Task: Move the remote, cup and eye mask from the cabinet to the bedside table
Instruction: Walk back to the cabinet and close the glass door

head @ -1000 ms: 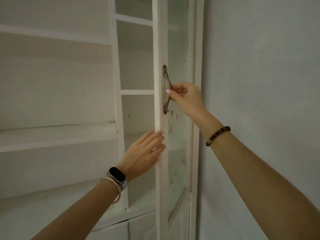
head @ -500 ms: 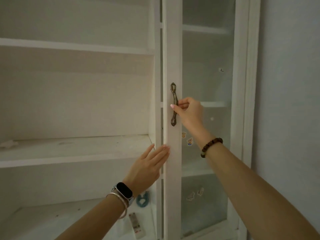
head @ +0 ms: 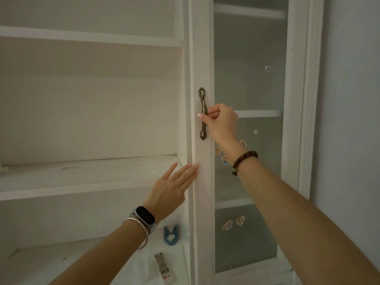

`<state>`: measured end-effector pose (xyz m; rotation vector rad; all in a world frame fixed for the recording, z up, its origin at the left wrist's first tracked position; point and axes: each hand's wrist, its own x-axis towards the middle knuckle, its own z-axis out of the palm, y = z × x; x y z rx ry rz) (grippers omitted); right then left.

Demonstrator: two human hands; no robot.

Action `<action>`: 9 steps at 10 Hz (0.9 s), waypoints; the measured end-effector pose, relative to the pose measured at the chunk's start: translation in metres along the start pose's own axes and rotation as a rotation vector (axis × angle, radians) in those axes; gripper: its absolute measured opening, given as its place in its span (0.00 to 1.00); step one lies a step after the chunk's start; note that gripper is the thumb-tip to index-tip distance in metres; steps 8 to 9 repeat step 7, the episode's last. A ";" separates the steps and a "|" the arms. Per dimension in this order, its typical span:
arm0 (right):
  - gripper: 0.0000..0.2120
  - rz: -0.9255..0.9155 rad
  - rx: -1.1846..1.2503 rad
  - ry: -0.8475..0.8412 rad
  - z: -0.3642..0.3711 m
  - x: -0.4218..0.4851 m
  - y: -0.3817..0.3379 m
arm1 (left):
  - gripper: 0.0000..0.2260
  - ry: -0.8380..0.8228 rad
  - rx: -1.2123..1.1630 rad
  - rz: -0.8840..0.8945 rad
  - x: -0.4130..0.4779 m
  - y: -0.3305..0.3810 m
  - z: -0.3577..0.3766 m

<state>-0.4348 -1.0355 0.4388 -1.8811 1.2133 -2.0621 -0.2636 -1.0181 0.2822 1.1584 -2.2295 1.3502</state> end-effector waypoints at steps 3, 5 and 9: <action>0.12 0.084 0.003 -0.061 0.006 0.011 0.000 | 0.29 -0.039 -0.004 -0.086 0.007 0.009 0.003; 0.09 0.065 -0.070 -0.137 -0.001 0.008 -0.007 | 0.29 -0.061 -0.009 -0.108 0.012 0.015 -0.009; 0.11 -0.041 -0.186 -0.202 -0.038 -0.016 -0.004 | 0.27 -0.022 -0.195 -0.159 0.013 0.017 -0.028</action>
